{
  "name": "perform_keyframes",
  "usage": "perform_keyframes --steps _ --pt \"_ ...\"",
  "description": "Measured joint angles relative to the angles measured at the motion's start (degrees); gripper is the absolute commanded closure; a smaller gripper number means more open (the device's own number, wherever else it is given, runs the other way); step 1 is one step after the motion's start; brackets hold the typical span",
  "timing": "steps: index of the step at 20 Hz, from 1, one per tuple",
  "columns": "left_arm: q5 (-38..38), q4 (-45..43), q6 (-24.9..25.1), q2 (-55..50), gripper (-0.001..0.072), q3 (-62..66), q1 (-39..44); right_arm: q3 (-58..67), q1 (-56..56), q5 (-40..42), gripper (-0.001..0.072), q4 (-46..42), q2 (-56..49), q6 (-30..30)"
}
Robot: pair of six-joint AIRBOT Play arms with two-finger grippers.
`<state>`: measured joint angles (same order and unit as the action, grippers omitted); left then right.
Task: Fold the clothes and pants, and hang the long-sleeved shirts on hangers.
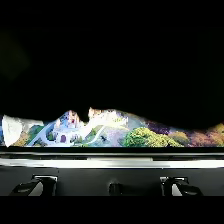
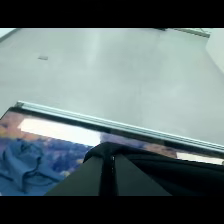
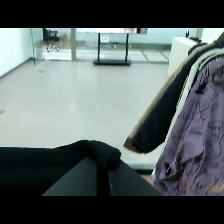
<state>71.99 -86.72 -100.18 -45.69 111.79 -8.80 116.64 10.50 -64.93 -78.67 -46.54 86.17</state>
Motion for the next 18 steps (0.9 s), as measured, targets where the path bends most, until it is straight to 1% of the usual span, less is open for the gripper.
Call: perform_keyframes --steps 2,5,8,10,13,15,18 --pt "1.5 -0.7 -0.3 -0.3 0.0692 -1.9 0.0 0.0 0.0 -3.0 0.0681 -0.2 -1.9 3.7" --pt "2.7 0.3 0.7 -4.1 0.0692 -7.4 0.0 -0.3 0.0 -11.4 0.0681 0.0 -8.5 8.1" --pt "1.2 2.4 3.9 -11.7 0.0692 -14.0 0.1 -2.2 -0.1 -18.6 0.0681 1.8 -18.3 9.0" --pt "-1.8 3.2 5.8 -18.6 0.0692 -17.3 0.7 -4.2 -0.1 -20.3 0.0681 2.7 -25.9 8.7" --pt "-8.7 3.7 8.0 -30.6 0.0691 -19.6 2.4 -6.2 -0.1 -18.6 0.0681 3.8 -38.4 8.3" --pt "-15.1 3.7 8.8 -38.4 0.0692 -20.3 4.0 -6.8 -0.1 -14.7 0.0681 4.4 -46.7 8.4" --pt "-23.5 3.7 9.2 -48.2 0.0691 -20.0 5.7 -7.1 -0.1 -8.7 0.0681 6.1 -56.0 9.0"
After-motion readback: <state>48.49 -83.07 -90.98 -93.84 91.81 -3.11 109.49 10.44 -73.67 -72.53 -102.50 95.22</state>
